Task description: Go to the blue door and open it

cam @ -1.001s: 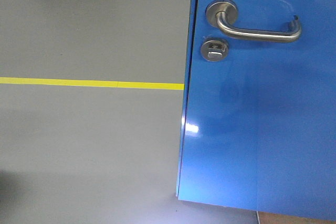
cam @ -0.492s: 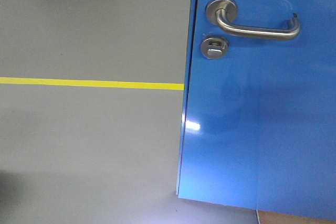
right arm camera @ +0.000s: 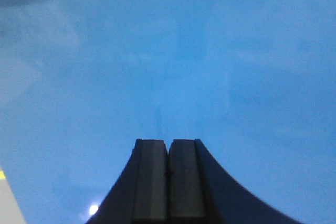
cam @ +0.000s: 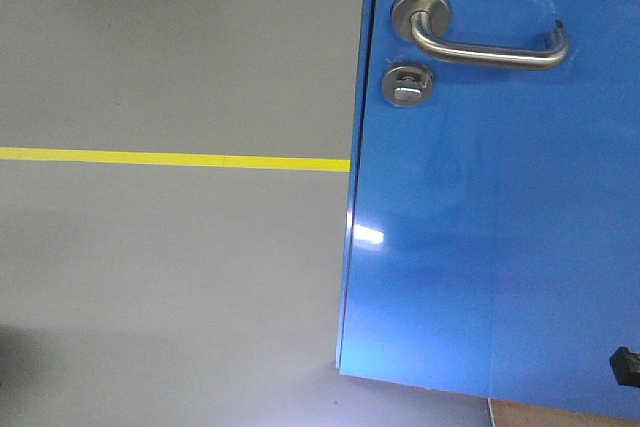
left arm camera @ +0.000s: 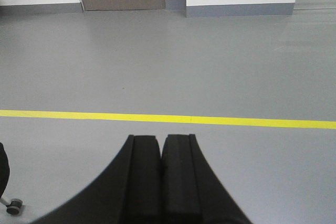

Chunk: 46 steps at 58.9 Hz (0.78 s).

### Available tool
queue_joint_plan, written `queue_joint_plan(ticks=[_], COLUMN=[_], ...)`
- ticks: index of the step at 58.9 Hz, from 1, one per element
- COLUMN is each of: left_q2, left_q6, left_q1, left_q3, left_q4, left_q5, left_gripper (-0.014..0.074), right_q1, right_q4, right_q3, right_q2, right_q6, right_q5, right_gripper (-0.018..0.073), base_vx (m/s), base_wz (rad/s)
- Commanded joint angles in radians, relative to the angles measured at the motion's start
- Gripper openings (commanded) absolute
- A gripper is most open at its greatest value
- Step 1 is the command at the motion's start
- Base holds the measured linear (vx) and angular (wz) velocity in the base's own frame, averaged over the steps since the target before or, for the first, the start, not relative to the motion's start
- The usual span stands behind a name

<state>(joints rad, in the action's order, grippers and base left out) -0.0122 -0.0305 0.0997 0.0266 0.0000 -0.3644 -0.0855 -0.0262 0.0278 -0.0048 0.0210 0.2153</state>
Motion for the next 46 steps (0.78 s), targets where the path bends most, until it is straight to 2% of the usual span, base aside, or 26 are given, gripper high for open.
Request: queue_joint_plan(ticks=[1,46], left_q2=[-0.015,-0.015], left_q6=[0.003,0.003], left_q1=[0.001,0.001], left_q3=[0.004,0.004], left_q4=[0.000,0.000], left_q5=[0.076,0.077], left_gripper=[0.0070,0.0070], right_q1=[0.002,0.001], right_q4=[-0.002,0.010], right_q3=[0.018,0.021], right_q2=[-0.016,-0.024], right_q6=[-0.004,-0.004], right_q5=[-0.098,-0.099], right_gripper=[0.0002,0.0002], base_vx=[0.00,0.00], base_wz=[0.00,0.00])
